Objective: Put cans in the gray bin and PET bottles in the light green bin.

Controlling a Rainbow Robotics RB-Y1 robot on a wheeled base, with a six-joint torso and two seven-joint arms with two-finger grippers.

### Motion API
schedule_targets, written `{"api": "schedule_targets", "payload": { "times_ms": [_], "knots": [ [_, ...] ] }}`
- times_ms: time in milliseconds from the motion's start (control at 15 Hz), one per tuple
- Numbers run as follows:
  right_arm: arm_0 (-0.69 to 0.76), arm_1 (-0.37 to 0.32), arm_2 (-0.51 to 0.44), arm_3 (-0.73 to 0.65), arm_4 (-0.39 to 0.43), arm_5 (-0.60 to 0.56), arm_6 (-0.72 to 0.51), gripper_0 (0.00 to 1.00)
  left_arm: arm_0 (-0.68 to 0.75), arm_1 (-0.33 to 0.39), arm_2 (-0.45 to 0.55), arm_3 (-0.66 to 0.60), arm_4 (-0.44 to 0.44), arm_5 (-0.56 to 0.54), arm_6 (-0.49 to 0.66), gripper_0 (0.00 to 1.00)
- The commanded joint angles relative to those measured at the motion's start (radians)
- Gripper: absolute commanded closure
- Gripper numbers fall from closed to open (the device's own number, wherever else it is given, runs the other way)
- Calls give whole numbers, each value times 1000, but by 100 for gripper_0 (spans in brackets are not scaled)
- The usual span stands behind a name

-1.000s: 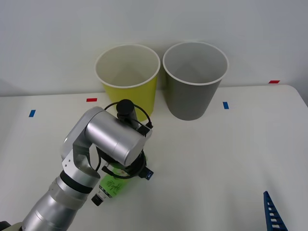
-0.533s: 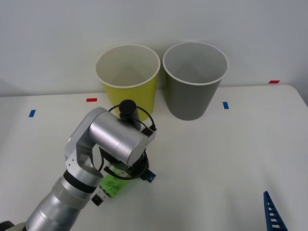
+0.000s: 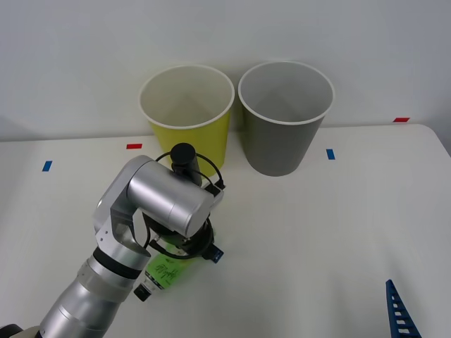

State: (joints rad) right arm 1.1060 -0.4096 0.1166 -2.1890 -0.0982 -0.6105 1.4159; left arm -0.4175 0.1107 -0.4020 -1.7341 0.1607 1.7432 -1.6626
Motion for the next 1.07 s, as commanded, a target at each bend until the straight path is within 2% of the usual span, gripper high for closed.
{"api": "schedule_targets", "payload": {
  "times_ms": [67, 267, 333, 400, 467, 533, 600, 867, 1067],
  "knots": [
    [0, 0, 0, 0, 0, 0, 0, 0, 0, -2, 0, 1, -4, -1, -2, 12],
    [0, 0, 0, 0, 0, 0, 0, 0, 0, -2, -1, 4, -4, -2, -8, 15],
    [0, 0, 0, 0, 0, 0, 0, 0, 0, -2, 0, 4, -6, -10, -8, 30],
    [0, 0, 0, 0, 0, 0, 0, 0, 0, -2, 0, 2, -9, -16, -6, 50],
    [0, 0, 0, 0, 0, 0, 0, 0, 0, -2, -1, 2, -7, -22, -9, 87],
    [0, 0, 0, 0, 0, 0, 0, 0, 0, -3, -1, 4, -7, -25, -11, 96],
    [0, 0, 0, 0, 0, 0, 0, 0, 0, -3, -1, 4, -9, -27, -14, 100],
    [0, 0, 0, 0, 0, 0, 0, 0, 0, 12, -40, 2, -10, -82, 6, 100],
    [0, 0, 0, 0, 0, 0, 0, 0, 6, 40, -77, -48, -7, -90, 26, 100]
  ]
}}
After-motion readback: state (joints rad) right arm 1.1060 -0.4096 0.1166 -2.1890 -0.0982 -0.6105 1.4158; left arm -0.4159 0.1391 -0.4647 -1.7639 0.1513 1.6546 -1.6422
